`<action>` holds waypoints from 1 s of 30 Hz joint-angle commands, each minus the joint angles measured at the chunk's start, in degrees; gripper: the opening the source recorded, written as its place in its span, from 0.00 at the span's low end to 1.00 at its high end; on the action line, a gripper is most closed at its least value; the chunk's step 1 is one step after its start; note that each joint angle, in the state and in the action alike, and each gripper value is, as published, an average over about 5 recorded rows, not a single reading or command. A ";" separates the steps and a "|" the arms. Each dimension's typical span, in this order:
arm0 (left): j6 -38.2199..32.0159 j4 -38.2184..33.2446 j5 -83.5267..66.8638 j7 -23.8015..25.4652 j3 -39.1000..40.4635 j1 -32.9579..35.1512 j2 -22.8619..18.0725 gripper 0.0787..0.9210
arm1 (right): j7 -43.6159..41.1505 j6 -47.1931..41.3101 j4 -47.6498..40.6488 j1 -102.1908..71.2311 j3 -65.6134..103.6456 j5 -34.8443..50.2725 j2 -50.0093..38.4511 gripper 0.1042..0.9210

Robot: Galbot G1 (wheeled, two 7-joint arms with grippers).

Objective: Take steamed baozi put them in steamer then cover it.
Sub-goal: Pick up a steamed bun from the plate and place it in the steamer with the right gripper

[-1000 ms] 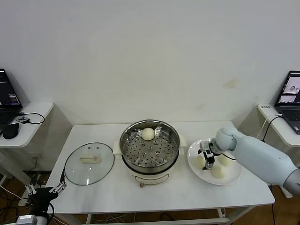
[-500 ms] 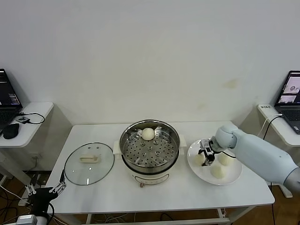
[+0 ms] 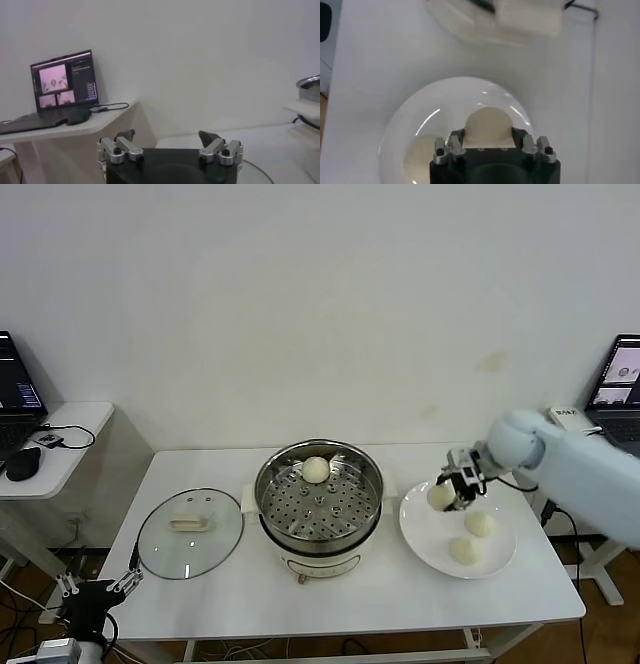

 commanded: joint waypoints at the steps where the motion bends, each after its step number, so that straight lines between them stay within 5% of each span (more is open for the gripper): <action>1: -0.10 0.01 -0.24 0.07 0.03 -0.06 0.17 0.88 | -0.09 -2.34 8.04 23.47 -13.51 13.45 0.28 0.61; 11: -0.31 -0.21 -0.68 0.04 -0.26 -0.34 -0.03 0.88 | 3.58 -6.29 6.75 22.37 -14.43 22.02 13.33 0.61; 30: 0.05 -0.40 -0.55 0.01 -1.70 -1.61 -0.56 0.88 | 8.06 -7.66 -15.44 2.82 -7.20 18.72 37.59 0.62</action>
